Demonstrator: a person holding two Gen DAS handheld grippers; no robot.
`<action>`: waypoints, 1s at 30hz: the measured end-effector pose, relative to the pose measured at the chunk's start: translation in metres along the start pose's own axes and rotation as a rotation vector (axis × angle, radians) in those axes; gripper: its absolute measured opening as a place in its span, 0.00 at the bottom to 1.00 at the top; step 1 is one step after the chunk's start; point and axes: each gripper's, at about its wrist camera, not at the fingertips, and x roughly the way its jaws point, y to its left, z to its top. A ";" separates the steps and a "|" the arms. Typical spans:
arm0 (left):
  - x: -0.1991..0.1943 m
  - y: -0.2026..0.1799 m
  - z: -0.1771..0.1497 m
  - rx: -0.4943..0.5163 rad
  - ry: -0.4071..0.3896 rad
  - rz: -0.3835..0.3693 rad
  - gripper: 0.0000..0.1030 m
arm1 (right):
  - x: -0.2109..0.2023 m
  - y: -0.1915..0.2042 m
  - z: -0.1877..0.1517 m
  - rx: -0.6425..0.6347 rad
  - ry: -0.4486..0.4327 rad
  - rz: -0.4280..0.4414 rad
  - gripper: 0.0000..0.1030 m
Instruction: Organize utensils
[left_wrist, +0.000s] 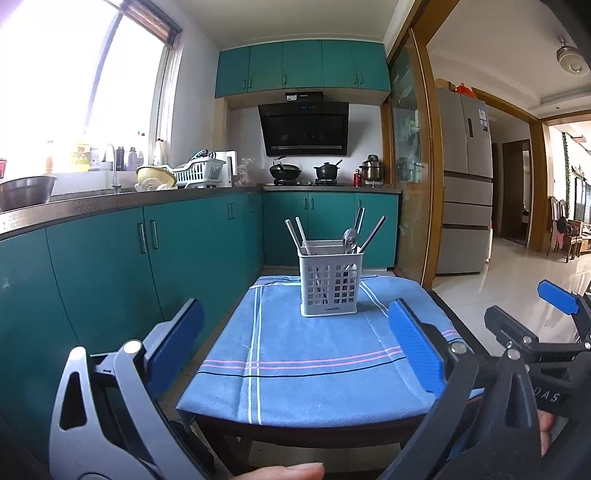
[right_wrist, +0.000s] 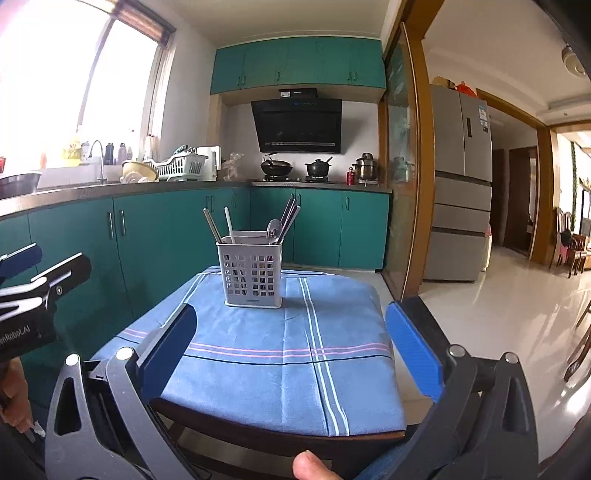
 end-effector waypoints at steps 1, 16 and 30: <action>0.001 0.000 0.000 0.000 0.000 0.001 0.96 | 0.000 0.000 0.000 0.002 0.001 0.003 0.97; 0.007 0.002 -0.001 -0.001 0.022 0.003 0.96 | 0.005 0.006 -0.002 -0.021 0.013 0.000 0.97; 0.013 0.001 -0.003 0.011 0.030 -0.004 0.96 | 0.008 0.004 -0.002 -0.015 0.021 -0.003 0.97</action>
